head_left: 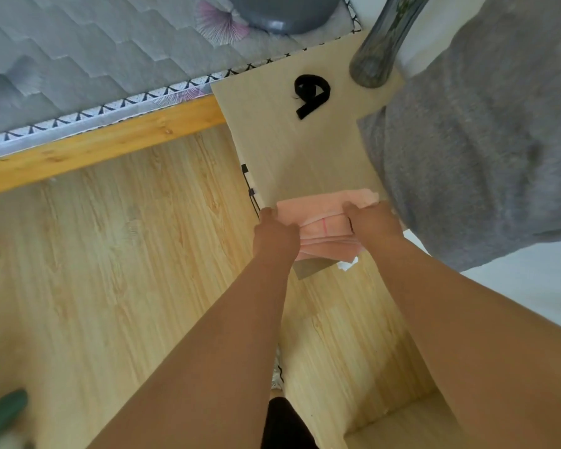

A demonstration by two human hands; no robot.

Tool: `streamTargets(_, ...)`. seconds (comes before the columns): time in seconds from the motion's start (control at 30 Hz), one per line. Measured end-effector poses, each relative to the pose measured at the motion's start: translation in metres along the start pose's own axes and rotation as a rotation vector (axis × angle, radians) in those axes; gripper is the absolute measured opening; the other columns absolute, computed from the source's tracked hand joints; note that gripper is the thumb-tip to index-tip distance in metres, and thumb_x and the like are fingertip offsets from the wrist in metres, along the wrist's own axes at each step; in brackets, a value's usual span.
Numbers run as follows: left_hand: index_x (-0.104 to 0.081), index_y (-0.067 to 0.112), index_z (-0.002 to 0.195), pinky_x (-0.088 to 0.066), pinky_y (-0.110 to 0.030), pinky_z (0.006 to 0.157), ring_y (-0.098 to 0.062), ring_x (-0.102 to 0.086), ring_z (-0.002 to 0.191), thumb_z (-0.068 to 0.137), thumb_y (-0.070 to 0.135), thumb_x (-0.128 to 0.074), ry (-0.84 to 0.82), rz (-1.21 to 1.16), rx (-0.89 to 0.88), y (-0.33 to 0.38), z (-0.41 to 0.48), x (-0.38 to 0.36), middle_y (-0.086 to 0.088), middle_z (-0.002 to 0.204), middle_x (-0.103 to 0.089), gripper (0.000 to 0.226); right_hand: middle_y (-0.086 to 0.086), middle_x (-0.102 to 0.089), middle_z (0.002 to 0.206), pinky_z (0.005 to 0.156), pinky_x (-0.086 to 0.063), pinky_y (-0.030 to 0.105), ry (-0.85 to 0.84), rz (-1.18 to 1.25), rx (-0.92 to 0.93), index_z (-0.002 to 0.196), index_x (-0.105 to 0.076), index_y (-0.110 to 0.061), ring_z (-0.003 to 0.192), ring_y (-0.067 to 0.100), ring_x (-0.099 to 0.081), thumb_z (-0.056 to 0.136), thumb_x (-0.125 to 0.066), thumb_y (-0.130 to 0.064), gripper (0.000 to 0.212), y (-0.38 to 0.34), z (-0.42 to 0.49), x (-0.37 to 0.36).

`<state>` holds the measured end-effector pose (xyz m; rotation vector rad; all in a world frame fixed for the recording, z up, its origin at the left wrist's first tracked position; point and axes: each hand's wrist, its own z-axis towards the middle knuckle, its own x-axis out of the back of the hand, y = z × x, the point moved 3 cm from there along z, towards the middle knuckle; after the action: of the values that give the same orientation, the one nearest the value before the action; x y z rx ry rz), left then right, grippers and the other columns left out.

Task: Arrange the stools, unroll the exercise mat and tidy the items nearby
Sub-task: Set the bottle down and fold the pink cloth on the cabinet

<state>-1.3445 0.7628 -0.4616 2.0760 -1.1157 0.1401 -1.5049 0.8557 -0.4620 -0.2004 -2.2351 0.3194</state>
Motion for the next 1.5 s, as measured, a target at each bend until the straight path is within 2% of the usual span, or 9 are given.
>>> streamTargets(0.13,-0.039,0.002,0.138,-0.049,-0.044,0.095,-0.037,-0.056,0.115,0.091,0.027,-0.058,-0.123,-0.188,0.138,-0.018,-0.002,0.005,-0.019,0.132,-0.053,0.056,0.015,-0.055,0.127,0.091,-0.046,0.04,-0.063,-0.005,-0.006,0.132,-0.04,-0.004,0.113,0.034,-0.056,0.085,-0.057,-0.049,0.067,-0.005,-0.004,-0.003)
streamTargets(0.33,-0.054,0.003,0.123,-0.051,-0.03,0.061,-0.027,-0.061,0.094,0.086,0.018,-0.061,-0.16,-0.433,0.258,-0.045,-0.009,0.036,-0.015,0.118,-0.062,0.041,0.012,-0.066,0.107,0.084,-0.053,0.039,-0.121,0.036,0.054,0.113,-0.061,-0.004,0.096,0.03,-0.064,0.076,-0.063,-0.041,0.053,-0.028,-0.024,-0.021)
streamTargets(0.53,-0.055,0.004,0.125,-0.053,-0.05,0.09,-0.032,-0.064,0.1,0.079,0.015,-0.067,-0.008,-0.534,0.286,-0.095,-0.013,0.107,-0.014,0.113,-0.064,0.049,0.005,-0.066,0.075,0.056,-0.047,0.028,-0.21,-0.017,0.215,0.075,-0.062,-0.015,0.063,0.02,-0.062,0.073,-0.063,-0.037,0.022,-0.079,-0.078,-0.075)
streamTargets(0.67,-0.056,0.004,0.124,-0.053,-0.047,0.092,-0.032,-0.064,0.1,0.079,0.015,-0.067,0.1,-0.602,0.3,-0.146,-0.022,0.166,-0.014,0.112,-0.066,0.048,0.008,-0.065,0.083,0.056,-0.044,0.027,-0.265,-0.12,0.298,0.093,-0.061,-0.011,0.068,0.021,-0.062,0.074,-0.062,-0.038,0.033,-0.118,-0.128,-0.129)
streamTargets(0.87,-0.057,0.005,0.124,-0.053,-0.046,0.092,-0.032,-0.064,0.101,0.078,0.014,-0.07,0.272,-0.773,0.352,-0.239,-0.041,0.247,-0.013,0.113,-0.066,0.048,0.002,-0.059,0.072,0.052,-0.037,0.026,-0.312,-0.243,0.494,0.091,-0.058,-0.012,0.062,0.017,-0.055,0.077,-0.064,-0.039,0.031,-0.162,-0.22,-0.22)
streamTargets(1.03,-0.053,0.006,0.125,-0.053,-0.046,0.091,-0.034,-0.063,0.102,0.077,0.016,-0.069,0.397,-0.883,0.427,-0.34,-0.08,0.304,-0.014,0.115,-0.063,0.051,0.01,-0.061,0.099,0.07,-0.043,0.03,-0.413,-0.372,0.539,0.116,-0.054,-0.004,0.088,0.029,-0.06,0.077,-0.066,-0.043,0.056,-0.166,-0.308,-0.31)
streamTargets(1.13,-0.05,0.008,0.126,-0.052,-0.047,0.092,-0.034,-0.062,0.103,0.078,0.018,-0.069,0.462,-0.938,0.474,-0.407,-0.109,0.336,-0.012,0.115,-0.061,0.052,0.008,-0.059,0.098,0.072,-0.042,0.03,-0.48,-0.457,0.577,0.121,-0.051,-0.004,0.087,0.027,-0.058,0.08,-0.064,-0.04,0.056,-0.159,-0.368,-0.366)
streamTargets(1.33,-0.049,0.014,0.123,-0.052,-0.047,0.092,-0.028,-0.059,0.1,0.08,0.021,-0.066,0.538,-1.009,0.53,-0.514,-0.162,0.386,-0.004,0.103,-0.056,0.047,-0.002,-0.056,0.076,0.052,-0.036,0.025,-0.534,-0.617,0.668,0.11,-0.056,-0.012,0.064,0.014,-0.053,0.085,-0.059,-0.036,0.035,-0.146,-0.473,-0.454)
streamTargets(1.5,-0.048,0.019,0.102,-0.053,-0.047,0.091,-0.024,-0.058,0.09,0.081,0.019,-0.061,0.59,-1.024,0.579,-0.591,-0.199,0.417,0.002,0.087,-0.054,0.025,-0.002,-0.052,0.077,0.047,-0.033,0.025,-0.543,-0.71,0.728,0.117,-0.051,-0.01,0.062,0.013,-0.05,0.084,-0.059,-0.038,0.044,-0.133,-0.549,-0.517)
